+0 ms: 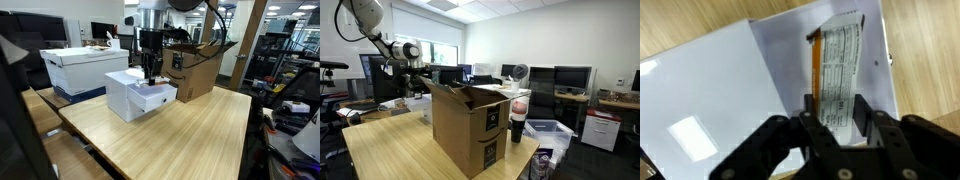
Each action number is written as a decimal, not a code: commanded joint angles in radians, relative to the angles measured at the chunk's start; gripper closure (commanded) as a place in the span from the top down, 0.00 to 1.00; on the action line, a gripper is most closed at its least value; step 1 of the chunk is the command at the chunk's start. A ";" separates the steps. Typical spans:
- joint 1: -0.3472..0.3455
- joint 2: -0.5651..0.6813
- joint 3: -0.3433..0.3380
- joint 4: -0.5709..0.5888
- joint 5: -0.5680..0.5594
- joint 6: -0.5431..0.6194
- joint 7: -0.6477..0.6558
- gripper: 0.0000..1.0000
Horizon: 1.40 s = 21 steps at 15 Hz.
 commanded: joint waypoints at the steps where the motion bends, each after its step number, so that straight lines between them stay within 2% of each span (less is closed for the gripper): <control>1: -0.011 -0.028 0.009 0.017 0.015 -0.050 -0.025 0.16; 5: -0.014 -0.016 0.011 0.061 0.014 -0.057 -0.056 0.16; 15: -0.027 0.056 0.004 0.182 0.008 -0.066 -0.246 0.16; 21: -0.025 0.116 -0.004 0.252 -0.005 -0.087 -0.317 0.16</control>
